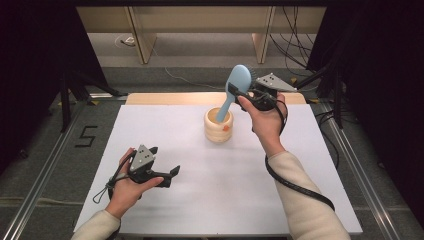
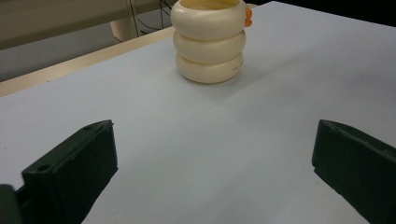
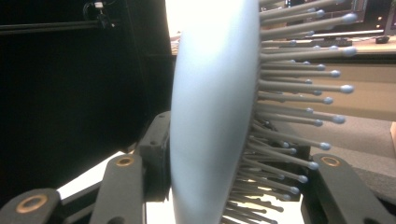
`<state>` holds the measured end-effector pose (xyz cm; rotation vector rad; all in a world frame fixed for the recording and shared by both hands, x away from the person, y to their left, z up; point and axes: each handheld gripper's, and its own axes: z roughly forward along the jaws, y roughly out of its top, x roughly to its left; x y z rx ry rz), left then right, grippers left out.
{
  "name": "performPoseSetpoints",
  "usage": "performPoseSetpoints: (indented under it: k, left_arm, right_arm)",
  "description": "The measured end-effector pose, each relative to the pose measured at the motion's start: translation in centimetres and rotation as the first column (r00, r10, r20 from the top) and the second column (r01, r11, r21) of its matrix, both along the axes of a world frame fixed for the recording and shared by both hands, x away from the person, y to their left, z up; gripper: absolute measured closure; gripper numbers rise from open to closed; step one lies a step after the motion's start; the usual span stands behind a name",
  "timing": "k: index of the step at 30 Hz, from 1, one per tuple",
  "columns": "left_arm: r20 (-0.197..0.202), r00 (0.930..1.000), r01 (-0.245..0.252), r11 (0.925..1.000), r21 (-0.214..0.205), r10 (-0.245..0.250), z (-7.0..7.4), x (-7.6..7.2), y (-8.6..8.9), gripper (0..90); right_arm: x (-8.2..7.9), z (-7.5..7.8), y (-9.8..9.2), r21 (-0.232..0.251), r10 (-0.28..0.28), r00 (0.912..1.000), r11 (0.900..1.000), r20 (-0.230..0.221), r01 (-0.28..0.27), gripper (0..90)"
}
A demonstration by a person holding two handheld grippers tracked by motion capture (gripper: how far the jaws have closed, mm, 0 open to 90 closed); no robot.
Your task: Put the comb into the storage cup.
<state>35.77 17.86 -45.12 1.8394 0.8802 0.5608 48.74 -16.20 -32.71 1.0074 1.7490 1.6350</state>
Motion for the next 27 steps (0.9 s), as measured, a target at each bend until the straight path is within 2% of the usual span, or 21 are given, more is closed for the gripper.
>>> performPoseSetpoints:
  k: [27]
  left_arm:
    - [0.001, 1.0, 0.001, 1.0, -0.001, -0.001, 0.0, 0.0, 0.0, 0.0]
  right_arm:
    - [1.3, -0.7, 0.7, -0.007, -0.029, 0.9995, 0.9996, -0.013, 0.029, 50.6]
